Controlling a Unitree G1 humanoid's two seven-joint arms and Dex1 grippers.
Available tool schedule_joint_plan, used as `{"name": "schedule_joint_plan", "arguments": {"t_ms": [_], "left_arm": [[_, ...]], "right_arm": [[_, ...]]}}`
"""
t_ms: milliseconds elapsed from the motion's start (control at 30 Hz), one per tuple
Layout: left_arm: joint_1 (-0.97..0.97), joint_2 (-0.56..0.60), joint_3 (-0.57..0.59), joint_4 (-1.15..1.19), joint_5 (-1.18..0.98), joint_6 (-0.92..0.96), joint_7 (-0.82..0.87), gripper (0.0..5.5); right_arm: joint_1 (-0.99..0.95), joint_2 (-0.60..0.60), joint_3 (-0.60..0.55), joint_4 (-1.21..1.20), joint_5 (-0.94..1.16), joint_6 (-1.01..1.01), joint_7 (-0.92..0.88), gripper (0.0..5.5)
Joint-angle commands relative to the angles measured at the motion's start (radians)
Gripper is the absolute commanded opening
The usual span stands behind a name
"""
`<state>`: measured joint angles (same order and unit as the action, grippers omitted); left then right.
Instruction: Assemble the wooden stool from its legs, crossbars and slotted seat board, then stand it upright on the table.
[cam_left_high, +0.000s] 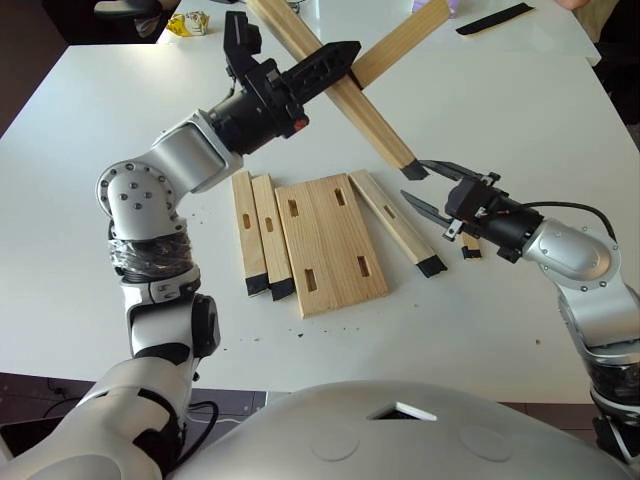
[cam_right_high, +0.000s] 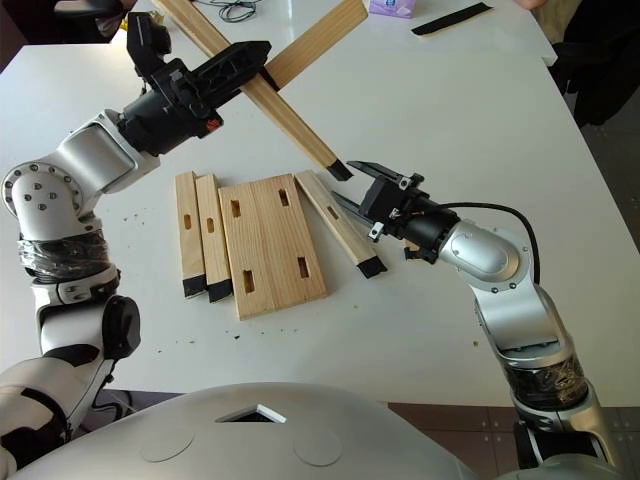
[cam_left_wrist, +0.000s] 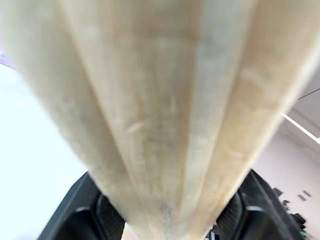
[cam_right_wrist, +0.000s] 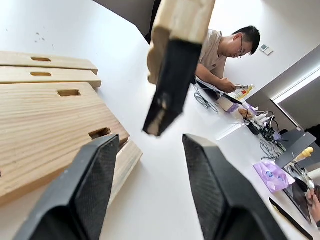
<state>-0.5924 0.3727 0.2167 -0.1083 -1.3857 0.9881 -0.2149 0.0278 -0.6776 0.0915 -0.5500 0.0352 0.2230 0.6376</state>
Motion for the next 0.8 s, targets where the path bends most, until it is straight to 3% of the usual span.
{"name": "schedule_joint_plan", "arguments": {"t_ms": [33, 267, 567, 800], "left_arm": [[-0.058, 0.173, -0.051, -0.055, 0.218, -0.060, -0.164, 2.05], [0.136, 0.362, -0.073, -0.296, 0.386, -0.110, -0.386, 2.05], [0.430, 0.399, 0.079, -0.543, 0.368, -0.177, -0.469, 2.05], [0.597, 0.426, 0.085, -0.629, 0.453, -0.314, -0.637, 2.05]], "right_arm": [[0.056, -0.048, -0.086, 0.074, -0.016, -0.052, 0.009, 2.31], [0.175, -0.092, -0.197, 0.103, -0.029, -0.108, 0.016, 2.31], [0.274, -0.072, -0.324, 0.037, -0.034, -0.086, -0.019, 2.31], [0.266, -0.072, -0.347, 0.019, -0.027, -0.068, -0.013, 2.31]]}}
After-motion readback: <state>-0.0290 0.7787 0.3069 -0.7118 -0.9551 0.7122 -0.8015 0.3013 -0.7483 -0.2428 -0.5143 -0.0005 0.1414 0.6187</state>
